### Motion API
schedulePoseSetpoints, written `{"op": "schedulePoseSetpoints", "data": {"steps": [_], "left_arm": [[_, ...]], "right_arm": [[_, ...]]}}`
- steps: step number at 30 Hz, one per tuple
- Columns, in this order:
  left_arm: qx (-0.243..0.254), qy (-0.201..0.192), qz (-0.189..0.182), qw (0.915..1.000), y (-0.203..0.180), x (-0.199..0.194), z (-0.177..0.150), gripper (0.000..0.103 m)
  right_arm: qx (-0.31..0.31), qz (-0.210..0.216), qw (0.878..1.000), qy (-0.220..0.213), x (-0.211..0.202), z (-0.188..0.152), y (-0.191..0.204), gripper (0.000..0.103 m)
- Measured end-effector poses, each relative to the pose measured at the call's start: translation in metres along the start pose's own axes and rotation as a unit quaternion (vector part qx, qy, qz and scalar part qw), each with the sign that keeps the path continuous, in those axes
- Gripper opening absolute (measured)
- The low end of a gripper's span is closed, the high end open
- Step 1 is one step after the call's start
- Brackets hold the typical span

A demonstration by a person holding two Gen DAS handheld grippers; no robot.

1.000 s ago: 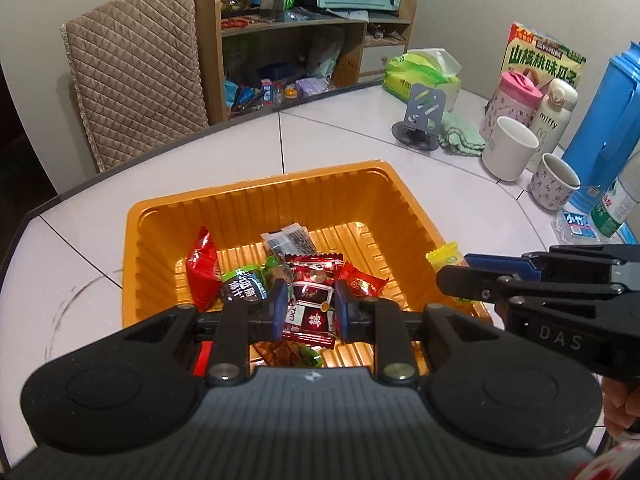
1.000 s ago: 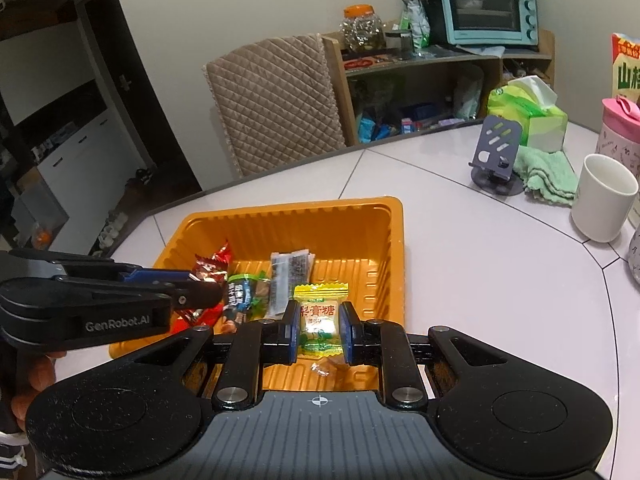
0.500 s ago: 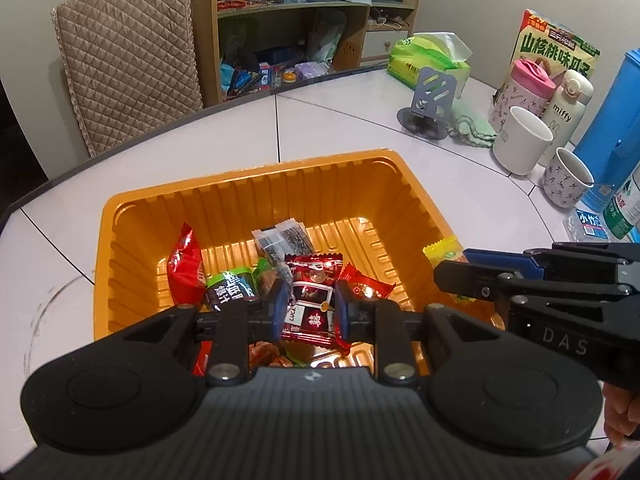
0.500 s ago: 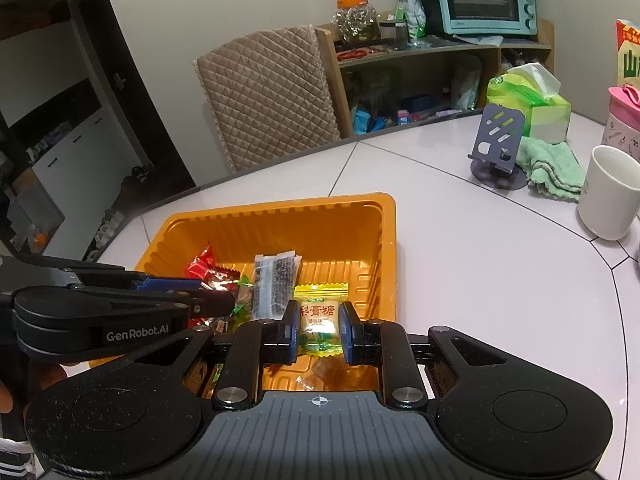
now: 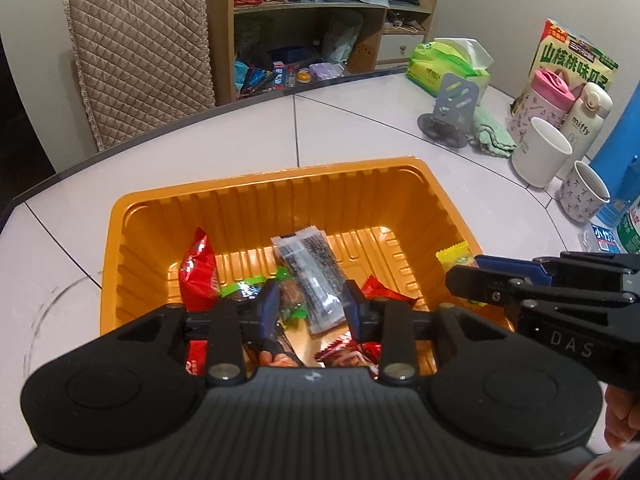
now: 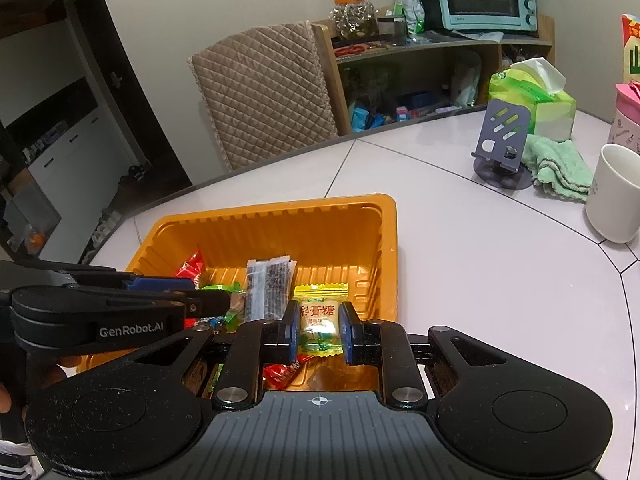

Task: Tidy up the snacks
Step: 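Open both tools to release the candies into the tray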

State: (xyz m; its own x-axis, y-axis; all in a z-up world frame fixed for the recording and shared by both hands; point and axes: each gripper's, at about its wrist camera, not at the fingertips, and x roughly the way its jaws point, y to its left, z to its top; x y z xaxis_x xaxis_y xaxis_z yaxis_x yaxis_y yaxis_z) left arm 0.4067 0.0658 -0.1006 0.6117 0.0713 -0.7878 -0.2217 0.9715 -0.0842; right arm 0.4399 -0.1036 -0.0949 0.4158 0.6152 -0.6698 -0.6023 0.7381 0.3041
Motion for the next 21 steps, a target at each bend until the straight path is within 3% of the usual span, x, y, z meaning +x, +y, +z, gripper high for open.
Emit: {"op": "schedulePoseSetpoints", "data": {"steps": [12, 21], "left_arm": [[-0.014, -0.002, 0.020, 0.9997, 0.018, -0.002, 0.003, 0.034], [-0.029, -0.001, 0.034, 0.9990, 0.032, -0.002, 0.004, 0.038]], "right_arm": [[-0.007, -0.003, 1.000, -0.005, 0.014, 0.008, 0.002, 0.021], [-0.008, -0.002, 0.999, -0.037, 0.021, 0.016, 0.004, 0.021]]}}
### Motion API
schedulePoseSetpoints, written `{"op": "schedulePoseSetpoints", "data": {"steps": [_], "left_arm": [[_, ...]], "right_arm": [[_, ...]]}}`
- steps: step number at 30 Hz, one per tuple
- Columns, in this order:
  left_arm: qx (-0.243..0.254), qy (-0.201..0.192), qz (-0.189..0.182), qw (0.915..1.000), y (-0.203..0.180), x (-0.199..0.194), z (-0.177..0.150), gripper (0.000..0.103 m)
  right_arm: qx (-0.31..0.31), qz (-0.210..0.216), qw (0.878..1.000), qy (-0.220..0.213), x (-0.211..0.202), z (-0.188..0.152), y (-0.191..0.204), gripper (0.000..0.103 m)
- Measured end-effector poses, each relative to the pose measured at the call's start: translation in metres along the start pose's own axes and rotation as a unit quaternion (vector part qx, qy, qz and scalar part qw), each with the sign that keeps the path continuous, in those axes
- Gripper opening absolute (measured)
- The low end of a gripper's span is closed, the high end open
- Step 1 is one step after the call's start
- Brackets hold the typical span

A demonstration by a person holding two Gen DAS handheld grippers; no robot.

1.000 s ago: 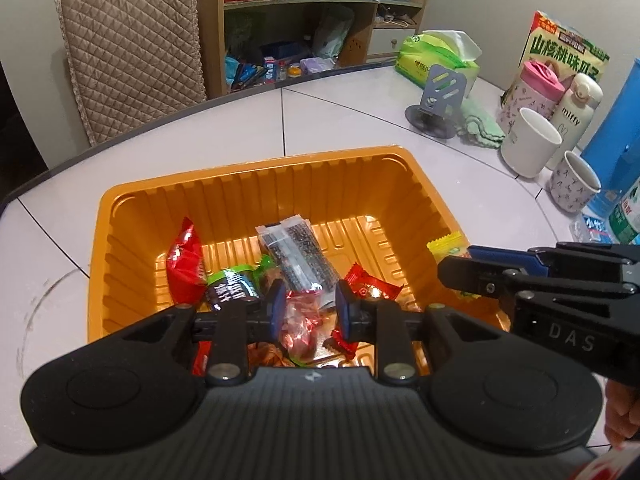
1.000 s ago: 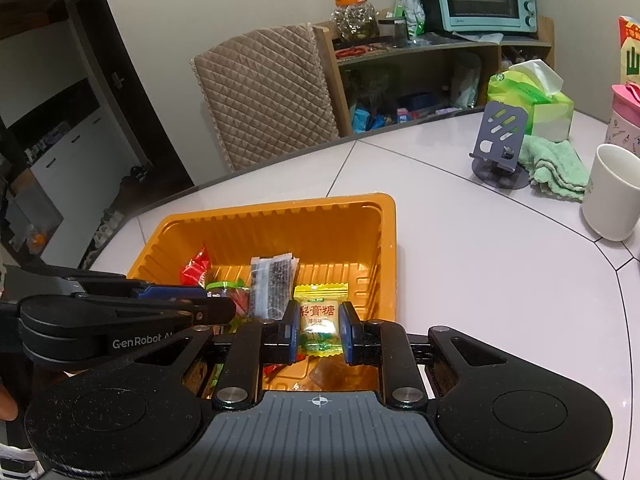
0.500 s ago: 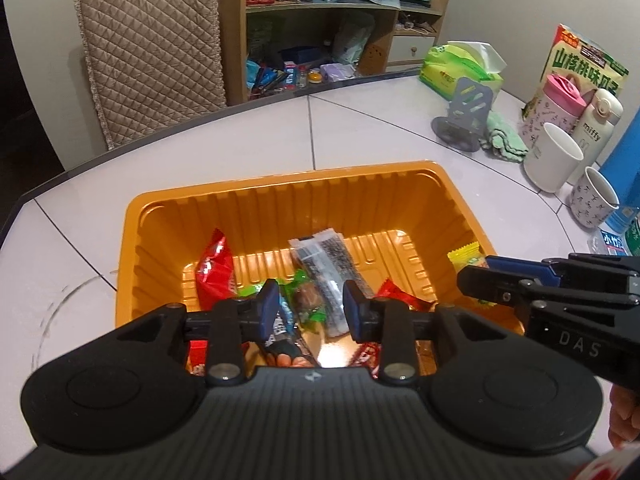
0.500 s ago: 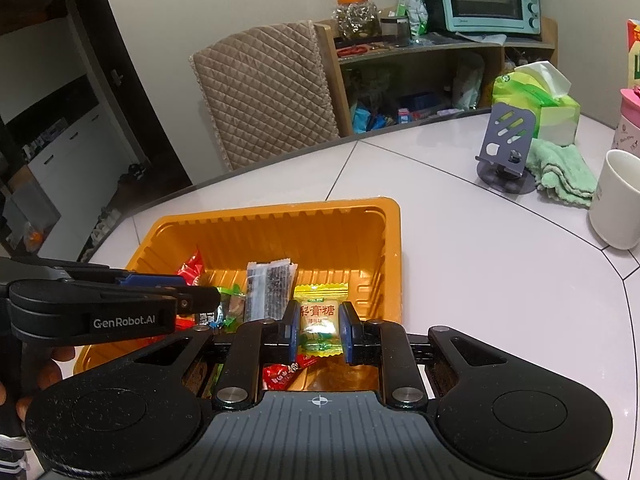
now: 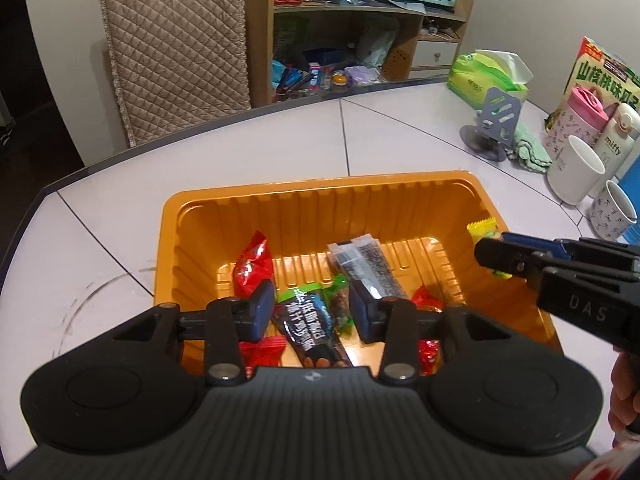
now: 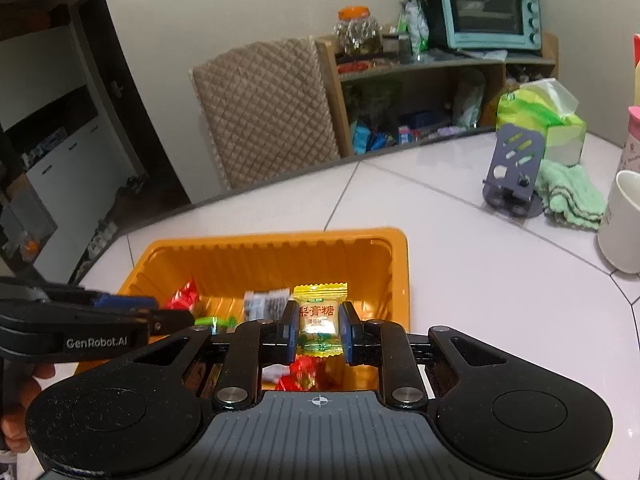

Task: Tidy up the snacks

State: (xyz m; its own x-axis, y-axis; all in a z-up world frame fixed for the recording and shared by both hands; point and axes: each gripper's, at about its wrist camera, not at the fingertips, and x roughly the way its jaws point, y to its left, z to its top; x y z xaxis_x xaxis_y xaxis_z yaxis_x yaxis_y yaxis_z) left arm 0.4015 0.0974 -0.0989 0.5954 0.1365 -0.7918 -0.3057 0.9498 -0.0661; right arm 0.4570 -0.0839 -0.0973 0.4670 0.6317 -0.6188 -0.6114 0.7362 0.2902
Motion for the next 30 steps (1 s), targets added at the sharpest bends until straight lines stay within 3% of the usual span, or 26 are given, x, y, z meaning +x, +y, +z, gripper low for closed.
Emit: {"op": "schedulePoseSetpoints", "data": {"steps": [4, 6, 8, 19, 30], "left_arm": [[-0.005, -0.002, 0.004, 1.0000, 0.004, -0.002, 0.000, 0.042], [-0.005, -0.004, 0.004, 1.0000, 0.005, -0.004, 0.000, 0.045], [-0.007, -0.006, 0.005, 0.9999, 0.006, -0.006, -0.001, 0.047], [-0.013, -0.019, 0.011, 0.9997, 0.009, -0.029, -0.007, 0.052], [-0.017, -0.042, 0.019, 0.9988, 0.006, -0.067, -0.009, 0.055]], "right_arm": [[0.006, 0.001, 1.000, -0.015, 0.001, 0.002, -0.001, 0.028], [0.007, 0.002, 1.000, -0.027, -0.001, 0.002, -0.001, 0.054], [0.005, -0.001, 0.999, -0.047, -0.006, 0.002, 0.001, 0.062], [0.020, -0.001, 1.000, -0.023, -0.022, -0.001, 0.001, 0.064], [0.018, 0.007, 0.999, -0.028, -0.042, -0.005, 0.008, 0.065]]}}
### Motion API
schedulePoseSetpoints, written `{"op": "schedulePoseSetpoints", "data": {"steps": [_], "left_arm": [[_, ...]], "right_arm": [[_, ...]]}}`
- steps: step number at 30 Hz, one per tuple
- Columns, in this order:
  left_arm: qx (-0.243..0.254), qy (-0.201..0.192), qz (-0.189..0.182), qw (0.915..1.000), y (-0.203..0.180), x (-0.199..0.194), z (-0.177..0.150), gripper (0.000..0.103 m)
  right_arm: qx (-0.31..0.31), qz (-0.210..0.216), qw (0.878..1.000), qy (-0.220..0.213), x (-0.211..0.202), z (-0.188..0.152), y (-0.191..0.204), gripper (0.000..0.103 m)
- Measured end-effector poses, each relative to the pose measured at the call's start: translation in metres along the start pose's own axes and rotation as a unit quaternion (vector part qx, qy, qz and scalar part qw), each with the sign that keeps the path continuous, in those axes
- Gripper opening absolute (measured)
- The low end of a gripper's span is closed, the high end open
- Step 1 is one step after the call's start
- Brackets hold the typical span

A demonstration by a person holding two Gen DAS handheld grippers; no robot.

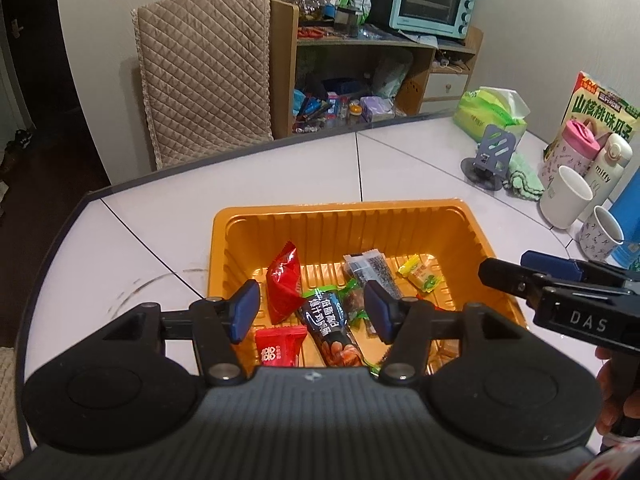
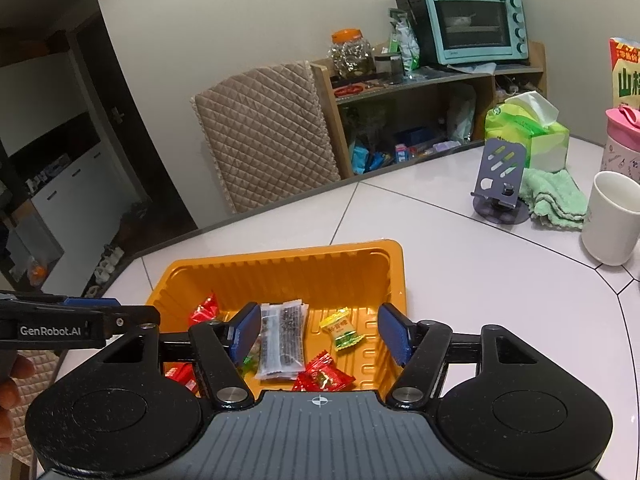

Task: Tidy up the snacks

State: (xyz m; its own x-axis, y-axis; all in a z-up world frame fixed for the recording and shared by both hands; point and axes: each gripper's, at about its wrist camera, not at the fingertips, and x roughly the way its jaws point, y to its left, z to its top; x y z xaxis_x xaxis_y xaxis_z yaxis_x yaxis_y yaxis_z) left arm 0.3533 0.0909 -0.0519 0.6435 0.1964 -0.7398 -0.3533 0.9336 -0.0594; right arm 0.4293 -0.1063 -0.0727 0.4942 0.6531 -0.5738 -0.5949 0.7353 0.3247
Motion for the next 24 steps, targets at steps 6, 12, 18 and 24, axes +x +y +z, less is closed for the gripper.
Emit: {"op": "schedulePoseSetpoints", "data": {"steps": [6, 12, 18, 24], "left_arm": [[-0.002, -0.014, 0.006, 0.9999, -0.003, -0.028, -0.003, 0.057], [0.003, -0.033, 0.014, 0.9994, -0.008, -0.063, -0.012, 0.061], [-0.004, -0.043, 0.012, 0.9990, -0.012, -0.101, -0.028, 0.067], [-0.020, -0.041, 0.015, 0.9988, -0.011, -0.139, -0.053, 0.068]], "right_arm": [[0.000, 0.012, 1.000, -0.011, -0.021, 0.000, 0.008, 0.066], [0.014, 0.027, 0.999, -0.018, -0.048, -0.002, 0.015, 0.069], [0.026, 0.033, 0.999, -0.014, -0.080, -0.014, 0.025, 0.074], [0.023, 0.032, 0.999, -0.002, -0.116, -0.033, 0.040, 0.075]]}}
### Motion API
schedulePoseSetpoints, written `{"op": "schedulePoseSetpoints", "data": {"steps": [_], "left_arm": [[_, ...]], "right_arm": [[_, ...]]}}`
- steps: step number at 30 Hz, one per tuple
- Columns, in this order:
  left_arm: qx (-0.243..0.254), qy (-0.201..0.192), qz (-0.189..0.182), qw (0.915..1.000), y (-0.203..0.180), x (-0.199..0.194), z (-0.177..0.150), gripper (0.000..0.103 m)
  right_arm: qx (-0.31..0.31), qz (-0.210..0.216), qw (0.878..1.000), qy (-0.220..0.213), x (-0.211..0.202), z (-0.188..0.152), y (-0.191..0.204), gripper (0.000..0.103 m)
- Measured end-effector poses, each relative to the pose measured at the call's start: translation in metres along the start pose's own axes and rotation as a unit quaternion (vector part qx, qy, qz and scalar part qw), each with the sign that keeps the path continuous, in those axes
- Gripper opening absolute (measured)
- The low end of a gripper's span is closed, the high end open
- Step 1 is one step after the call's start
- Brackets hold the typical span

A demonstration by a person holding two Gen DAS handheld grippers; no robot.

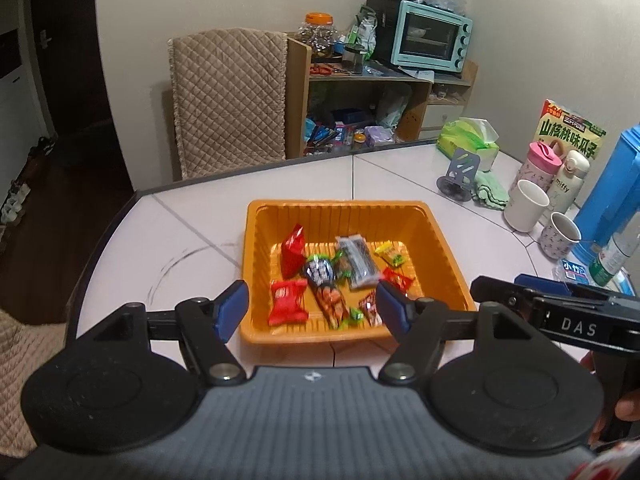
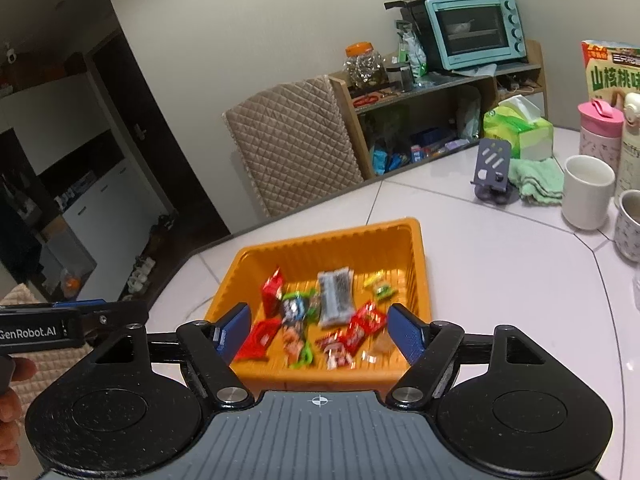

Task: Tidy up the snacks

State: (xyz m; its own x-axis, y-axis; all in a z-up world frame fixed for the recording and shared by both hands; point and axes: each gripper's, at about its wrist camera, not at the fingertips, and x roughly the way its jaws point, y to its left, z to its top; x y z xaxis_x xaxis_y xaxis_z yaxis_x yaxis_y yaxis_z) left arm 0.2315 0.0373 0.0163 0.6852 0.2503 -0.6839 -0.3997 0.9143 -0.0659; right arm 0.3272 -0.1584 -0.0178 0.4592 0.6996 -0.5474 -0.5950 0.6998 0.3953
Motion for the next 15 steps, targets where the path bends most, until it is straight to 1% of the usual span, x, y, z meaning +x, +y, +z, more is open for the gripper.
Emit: {"op": "schedulePoseSetpoints", "data": {"steps": [4, 10, 15], "left_arm": [[0.001, 0.003, 0.001, 1.0000, 0.004, -0.025, -0.018, 0.068], [0.002, 0.015, -0.006, 0.9999, 0.014, -0.061, -0.049, 0.068], [0.009, 0.025, -0.023, 0.9994, 0.025, -0.089, -0.071, 0.068]], "right_arm": [[-0.004, -0.005, 1.000, 0.006, -0.025, -0.017, 0.015, 0.076], [0.010, -0.018, 0.999, 0.025, -0.057, -0.046, 0.041, 0.076], [0.012, -0.040, 0.998, 0.040, -0.078, -0.073, 0.064, 0.076]]}}
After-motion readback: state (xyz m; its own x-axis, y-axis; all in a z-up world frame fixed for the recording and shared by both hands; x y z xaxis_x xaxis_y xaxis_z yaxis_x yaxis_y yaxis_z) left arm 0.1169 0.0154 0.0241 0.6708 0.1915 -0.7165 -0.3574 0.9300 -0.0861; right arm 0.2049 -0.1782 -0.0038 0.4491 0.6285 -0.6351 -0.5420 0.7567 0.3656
